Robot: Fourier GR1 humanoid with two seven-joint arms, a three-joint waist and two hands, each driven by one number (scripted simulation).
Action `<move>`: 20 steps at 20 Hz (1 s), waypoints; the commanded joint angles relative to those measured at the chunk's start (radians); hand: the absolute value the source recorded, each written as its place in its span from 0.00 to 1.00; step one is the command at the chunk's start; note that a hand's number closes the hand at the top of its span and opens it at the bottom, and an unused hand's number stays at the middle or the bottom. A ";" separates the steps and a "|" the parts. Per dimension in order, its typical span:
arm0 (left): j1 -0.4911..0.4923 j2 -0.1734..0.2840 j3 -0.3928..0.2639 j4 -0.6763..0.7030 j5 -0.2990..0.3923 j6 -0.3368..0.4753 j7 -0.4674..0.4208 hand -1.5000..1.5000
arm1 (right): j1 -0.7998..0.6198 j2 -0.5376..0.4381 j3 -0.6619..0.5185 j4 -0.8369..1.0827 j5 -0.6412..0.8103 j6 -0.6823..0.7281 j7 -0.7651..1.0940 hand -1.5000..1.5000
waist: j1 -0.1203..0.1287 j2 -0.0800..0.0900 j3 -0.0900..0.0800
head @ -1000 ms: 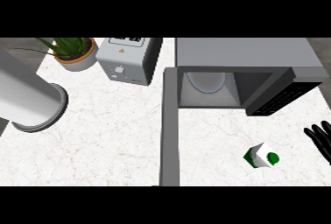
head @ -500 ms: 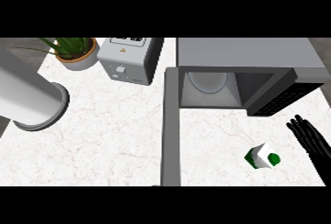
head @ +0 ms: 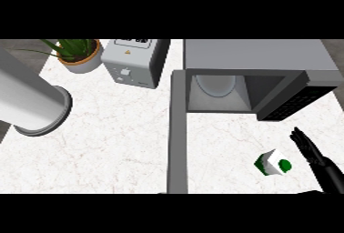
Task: Pick up the milk, place it into the microwave and close the microwave
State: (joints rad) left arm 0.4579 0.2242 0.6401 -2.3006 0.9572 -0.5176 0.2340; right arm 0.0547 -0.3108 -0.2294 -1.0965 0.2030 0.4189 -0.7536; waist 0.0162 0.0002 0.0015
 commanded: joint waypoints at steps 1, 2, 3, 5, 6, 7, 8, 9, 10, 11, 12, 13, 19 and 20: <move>-0.029 -0.018 -0.014 -0.035 0.001 0.031 0.027 0.00 | -0.132 -0.018 0.028 0.213 0.072 -0.017 -0.154 0.00 | 0.000 0.002 0.000; 0.015 -0.033 0.001 -0.016 0.008 -0.034 0.017 0.00 | -0.132 -0.017 0.037 0.286 0.110 -0.068 -0.220 0.00 | 0.006 0.002 0.001; -0.009 -0.040 -0.006 0.000 -0.008 -0.029 0.015 0.00 | -0.154 -0.028 0.031 0.335 0.112 -0.082 -0.253 0.00 | 0.002 0.002 0.000; 0.002 -0.014 0.033 -0.001 0.033 -0.033 0.017 0.00 | -0.190 -0.006 0.051 0.426 0.134 -0.127 -0.303 0.00 | 0.011 0.003 0.001; -0.021 -0.041 0.011 0.013 -0.005 -0.053 -0.001 0.00 | -0.217 -0.062 0.031 0.485 0.124 -0.090 -0.334 0.00 | 0.008 0.004 0.001; 0.037 -0.027 0.060 -0.006 0.054 -0.061 0.018 0.00 | -0.194 -0.061 0.031 0.484 0.112 -0.083 -0.353 0.00 | 0.009 0.002 0.001; 0.025 -0.060 0.024 -0.063 0.019 -0.044 0.025 0.00 | -0.191 -0.021 0.061 0.489 0.138 -0.133 -0.359 0.00 | 0.004 0.002 0.001; 0.013 -0.014 0.054 0.037 0.040 -0.109 0.002 0.00 | -0.201 -0.012 0.062 0.537 0.142 -0.148 -0.406 0.00 | 0.013 0.004 0.002; 0.006 -0.034 0.037 0.004 0.015 -0.058 0.022 0.00 | -0.246 -0.057 0.052 0.583 0.131 -0.098 -0.399 0.00 | 0.011 0.005 0.002; -0.002 0.022 0.055 -0.001 0.097 -0.042 0.040 0.00 | -0.276 -0.050 0.048 0.609 0.125 -0.103 -0.382 0.00 | 0.013 0.005 0.003; 0.006 -0.012 0.043 -0.028 0.075 -0.017 0.047 0.00 | -0.243 -0.055 0.060 0.611 0.129 -0.094 -0.428 0.00 | 0.008 0.005 0.003; 0.025 -0.075 0.024 0.012 0.008 -0.123 0.006 0.00 | -0.264 -0.006 0.071 0.637 0.142 -0.155 -0.413 0.00 | 0.014 0.005 0.002; 0.068 -0.039 0.069 -0.034 0.109 -0.093 0.039 0.00 | -0.304 -0.020 0.059 0.719 0.103 -0.085 -0.443 0.00 | 0.029 0.006 0.005; 0.021 -0.039 0.056 0.014 0.060 -0.099 0.032 0.00 | -0.346 -0.007 0.067 0.708 0.099 -0.072 -0.412 0.00 | 0.012 0.007 0.003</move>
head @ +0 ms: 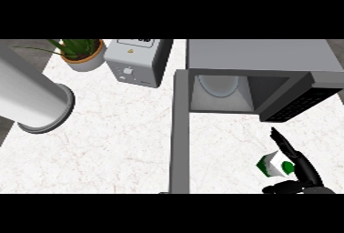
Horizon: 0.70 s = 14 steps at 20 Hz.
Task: Pick up the milk, place it into the microwave and close the microwave
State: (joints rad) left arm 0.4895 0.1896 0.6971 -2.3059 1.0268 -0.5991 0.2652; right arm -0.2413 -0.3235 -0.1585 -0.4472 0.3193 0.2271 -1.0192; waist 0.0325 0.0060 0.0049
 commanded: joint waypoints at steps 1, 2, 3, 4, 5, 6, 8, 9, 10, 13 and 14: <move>0.016 0.015 0.016 0.006 0.029 -0.017 0.014 0.00 | -0.003 0.008 0.004 0.076 -0.007 0.098 -0.204 0.00 | -0.001 0.000 0.000; -0.005 -0.012 -0.002 0.032 0.001 -0.039 -0.005 0.00 | -0.060 0.021 -0.007 0.102 -0.021 0.103 -0.151 1.00 | 0.005 0.004 0.001; -0.009 0.008 -0.003 -0.021 0.019 0.019 0.020 0.00 | -0.023 0.014 0.005 0.098 -0.020 0.136 -0.195 1.00 | -0.003 0.004 0.002; -0.011 0.010 0.001 0.026 0.013 -0.002 0.018 0.00 | -0.054 0.014 0.009 0.087 -0.031 0.171 -0.162 1.00 | -0.006 0.002 0.000; -0.008 0.011 -0.009 -0.009 0.017 0.023 0.034 0.00 | -0.065 -0.003 0.028 0.104 -0.010 0.171 -0.159 1.00 | 0.000 0.004 0.001; -0.013 0.046 0.020 0.026 0.040 0.006 0.028 0.00 | -0.057 0.001 0.040 0.099 -0.004 0.165 -0.184 1.00 | 0.004 0.005 0.002; 0.013 0.011 0.000 -0.006 0.050 -0.010 0.031 0.00 | -0.047 0.035 0.059 0.100 0.009 0.112 -0.206 1.00 | 0.008 0.002 0.001; 0.002 -0.014 -0.008 0.016 0.022 -0.023 0.018 0.00 | -0.046 0.029 0.060 0.104 0.000 0.141 -0.212 1.00 | 0.003 0.003 0.001; -0.013 0.041 0.032 0.014 0.040 0.013 0.031 0.00 | -0.039 0.066 0.076 0.088 0.012 0.091 -0.219 1.00 | -0.003 0.001 0.001; -0.034 0.036 0.011 0.007 0.032 0.022 0.036 0.00 | -0.077 0.058 0.064 0.080 -0.015 0.115 -0.231 1.00 | -0.008 0.004 0.001; -0.026 0.021 0.003 0.011 0.032 0.005 0.034 0.00 | -0.092 0.060 0.061 0.091 -0.028 0.151 -0.207 1.00 | -0.003 0.004 0.001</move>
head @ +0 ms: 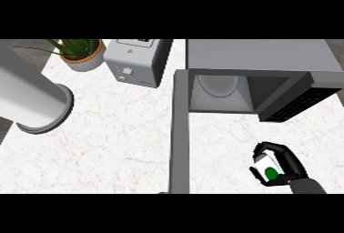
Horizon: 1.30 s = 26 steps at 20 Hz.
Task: Pick up the milk, place it into the microwave and close the microwave
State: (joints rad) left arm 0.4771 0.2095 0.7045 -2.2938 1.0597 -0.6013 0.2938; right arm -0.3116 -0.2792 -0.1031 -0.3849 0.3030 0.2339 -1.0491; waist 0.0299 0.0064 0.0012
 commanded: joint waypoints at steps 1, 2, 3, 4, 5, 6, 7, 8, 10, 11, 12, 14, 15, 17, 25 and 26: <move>0.006 -0.001 -0.002 -0.042 0.019 0.029 0.016 0.00 | -0.033 0.038 0.012 0.020 -0.017 0.144 -0.167 1.00 | 0.007 0.002 0.005; -0.001 -0.027 -0.017 -0.022 -0.011 0.005 0.004 0.00 | -0.036 0.028 0.014 0.024 -0.019 0.155 -0.187 1.00 | 0.010 0.006 0.006; 0.020 0.003 0.006 -0.035 0.029 0.024 0.027 0.00 | -0.046 0.038 -0.013 0.014 -0.048 0.119 -0.163 1.00 | 0.001 -0.001 0.004; 0.010 -0.007 0.009 -0.002 0.025 -0.015 0.006 0.00 | -0.039 0.085 -0.047 0.039 -0.075 0.035 -0.154 1.00 | 0.003 0.001 0.004; -0.005 0.001 0.008 -0.014 0.025 0.017 0.014 0.00 | -0.043 0.137 -0.069 0.037 -0.093 -0.049 -0.121 1.00 | -0.004 0.001 0.003; 0.014 -0.006 0.013 0.007 0.033 -0.010 0.016 0.00 | -0.091 0.137 -0.110 0.033 -0.125 -0.091 -0.052 1.00 | -0.002 -0.001 0.002; 0.043 -0.020 0.027 -0.041 0.029 0.004 0.022 0.00 | -0.032 0.187 -0.128 0.007 -0.147 -0.154 -0.065 1.00 | -0.009 -0.006 0.001; 0.016 -0.031 0.009 -0.007 0.008 -0.005 0.013 0.00 | -0.046 0.221 -0.160 -0.004 -0.172 -0.230 -0.042 1.00 | -0.017 -0.004 0.001; 0.031 -0.038 0.022 -0.023 0.022 -0.019 0.019 0.00 | -0.062 0.210 -0.167 0.015 -0.179 -0.196 -0.074 1.00 | -0.009 -0.004 0.001; -0.029 0.006 0.021 0.040 0.003 -0.003 0.026 0.00 | -0.106 0.236 -0.166 0.004 -0.177 -0.236 -0.032 1.00 | -0.017 -0.003 0.000; 0.013 0.002 0.019 -0.019 0.067 0.015 0.051 0.00 | -0.098 0.272 -0.154 -0.008 -0.166 -0.285 -0.017 1.00 | -0.015 -0.006 0.000; -0.024 -0.013 0.037 0.074 0.010 -0.046 0.034 0.00 | -0.140 0.222 -0.149 0.006 -0.156 -0.266 -0.002 1.00 | -0.017 -0.004 -0.001; 0.042 -0.035 0.064 0.041 0.045 -0.104 0.024 0.00 | -0.166 0.246 -0.142 -0.025 -0.149 -0.313 0.042 1.00 | -0.011 -0.007 -0.001; 0.035 -0.033 0.063 0.073 0.054 -0.124 0.033 0.00 | -0.183 0.236 -0.145 -0.007 -0.141 -0.340 0.017 1.00 | -0.011 -0.005 -0.001; 0.009 -0.022 0.103 0.050 0.076 -0.082 0.068 0.00 | -0.344 0.178 -0.173 0.024 -0.161 -0.354 0.143 1.00 | -0.006 -0.003 0.000; -0.044 0.008 0.067 0.056 0.050 -0.033 0.088 0.00 | -0.401 0.149 -0.199 0.072 -0.171 -0.351 0.140 1.00 | 0.000 0.003 0.001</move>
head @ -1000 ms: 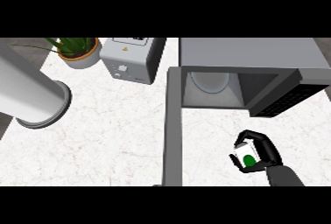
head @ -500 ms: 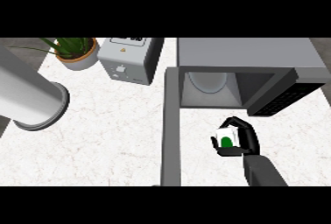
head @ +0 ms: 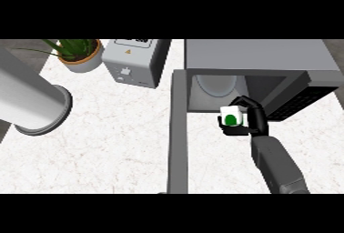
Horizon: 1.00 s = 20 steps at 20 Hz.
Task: Pick up the milk, place it into the microwave and close the microwave
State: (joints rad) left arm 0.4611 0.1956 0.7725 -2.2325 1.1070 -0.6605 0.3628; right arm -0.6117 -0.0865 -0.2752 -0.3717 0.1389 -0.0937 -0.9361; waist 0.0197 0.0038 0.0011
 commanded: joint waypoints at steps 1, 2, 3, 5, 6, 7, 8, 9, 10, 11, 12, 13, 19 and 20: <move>-0.030 0.031 0.012 0.053 0.005 -0.009 0.017 0.00 | -0.122 -0.037 -0.009 0.059 0.008 -0.033 0.070 1.00 | 0.007 0.003 0.000; -0.038 -0.024 -0.036 -0.042 -0.043 0.036 0.031 0.00 | -0.132 -0.083 -0.022 0.073 -0.003 0.012 0.072 1.00 | 0.006 0.005 0.001; -0.094 0.028 -0.019 0.032 -0.052 0.037 0.026 0.00 | -0.164 -0.035 -0.013 0.086 0.006 -0.039 0.089 1.00 | 0.004 0.005 0.000; -0.054 -0.022 -0.051 -0.030 -0.047 0.024 0.034 0.00 | -0.220 -0.104 -0.032 0.135 0.006 -0.011 0.109 1.00 | 0.029 0.013 0.002; -0.069 -0.020 -0.030 0.054 -0.061 -0.032 0.007 0.00 | -0.234 -0.104 -0.049 0.141 -0.006 -0.044 0.114 1.00 | 0.028 0.013 0.001; -0.109 0.011 -0.031 0.089 -0.072 -0.009 0.013 0.00 | -0.219 -0.142 -0.044 0.166 0.000 0.018 0.105 1.00 | 0.027 0.018 0.001; -0.104 0.037 -0.022 0.086 -0.038 0.003 0.025 0.00 | -0.269 -0.125 -0.044 0.164 0.002 -0.032 0.147 1.00 | 0.031 0.016 0.001; -0.098 0.062 -0.018 0.042 -0.011 0.029 0.041 0.00 | -0.262 -0.129 -0.046 0.180 0.002 -0.041 0.144 1.00 | 0.040 0.018 0.002; -0.146 0.033 -0.055 0.019 -0.079 0.072 0.042 0.00 | -0.278 -0.131 -0.024 0.180 0.020 -0.025 0.150 1.00 | 0.031 0.021 0.002; -0.070 0.020 -0.024 0.090 -0.018 -0.064 0.016 0.00 | -0.294 -0.152 -0.042 0.182 0.001 -0.022 0.178 1.00 | 0.049 0.017 0.001; -0.084 -0.009 -0.036 0.028 -0.051 -0.015 0.018 0.00 | -0.271 -0.170 -0.026 0.192 0.016 -0.009 0.159 1.00 | 0.043 0.017 0.002; -0.121 0.009 -0.044 0.037 -0.069 0.011 0.022 0.00 | -0.330 -0.142 -0.033 0.190 0.007 -0.054 0.203 1.00 | 0.050 0.023 0.002; -0.169 0.052 -0.047 0.074 -0.047 0.025 0.024 0.00 | -0.332 -0.179 0.013 0.212 0.061 -0.247 0.193 1.00 | 0.073 0.041 0.003; -0.171 0.043 -0.044 0.083 -0.061 0.015 0.017 0.00 | -0.346 -0.206 0.003 0.220 0.054 -0.246 0.217 1.00 | 0.077 0.043 0.003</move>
State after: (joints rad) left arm 0.3213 0.2296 0.7306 -2.1681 1.0595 -0.6542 0.3836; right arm -0.8922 -0.2190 -0.2931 -0.1634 0.1562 -0.2854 -0.7662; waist 0.0781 0.0292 0.0043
